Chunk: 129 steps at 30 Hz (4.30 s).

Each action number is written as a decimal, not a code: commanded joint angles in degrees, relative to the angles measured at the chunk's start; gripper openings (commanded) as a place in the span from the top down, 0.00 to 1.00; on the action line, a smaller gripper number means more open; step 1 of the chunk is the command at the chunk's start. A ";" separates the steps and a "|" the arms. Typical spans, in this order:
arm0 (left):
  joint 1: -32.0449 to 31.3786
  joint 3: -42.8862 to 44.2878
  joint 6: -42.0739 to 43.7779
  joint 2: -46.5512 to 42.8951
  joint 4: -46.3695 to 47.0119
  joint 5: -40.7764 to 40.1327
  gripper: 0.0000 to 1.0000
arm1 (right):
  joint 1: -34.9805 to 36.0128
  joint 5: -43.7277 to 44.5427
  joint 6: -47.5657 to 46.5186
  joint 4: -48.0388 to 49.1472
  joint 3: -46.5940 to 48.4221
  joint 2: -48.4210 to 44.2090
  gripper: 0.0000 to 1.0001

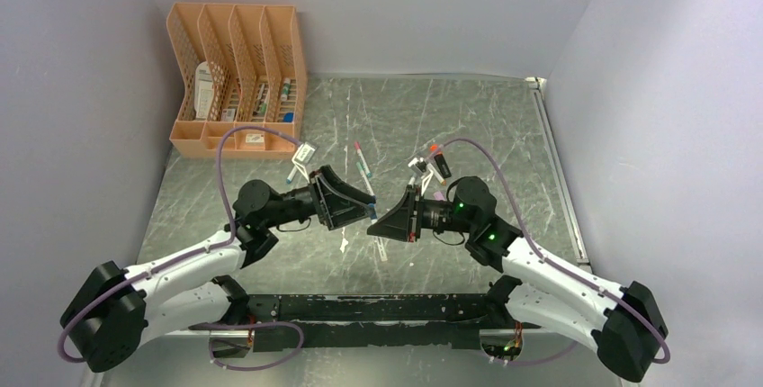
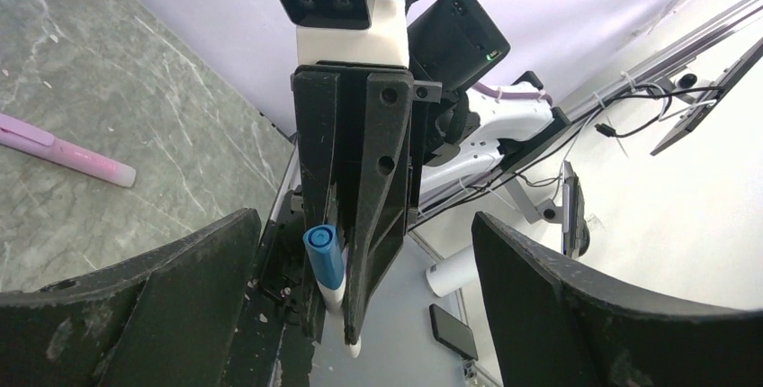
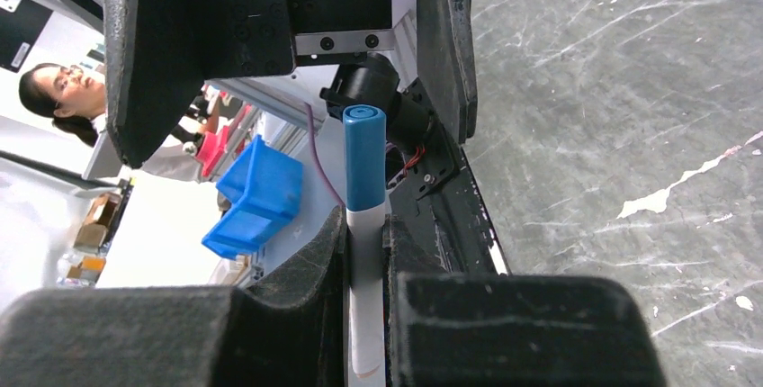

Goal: Open the pen caps

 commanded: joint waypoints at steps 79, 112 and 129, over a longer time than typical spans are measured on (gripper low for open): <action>-3.38 12.97 13.38 6.58 -33.52 -17.18 0.93 | 0.44 7.56 -0.95 -9.06 -0.54 4.44 1.00; -3.44 13.94 11.11 13.60 -30.48 -10.96 0.93 | 0.69 7.23 -6.42 -21.42 10.64 8.57 1.00; -3.38 12.82 11.55 13.66 -27.40 -17.11 0.93 | 13.34 15.97 5.36 -13.66 -5.52 -2.39 1.00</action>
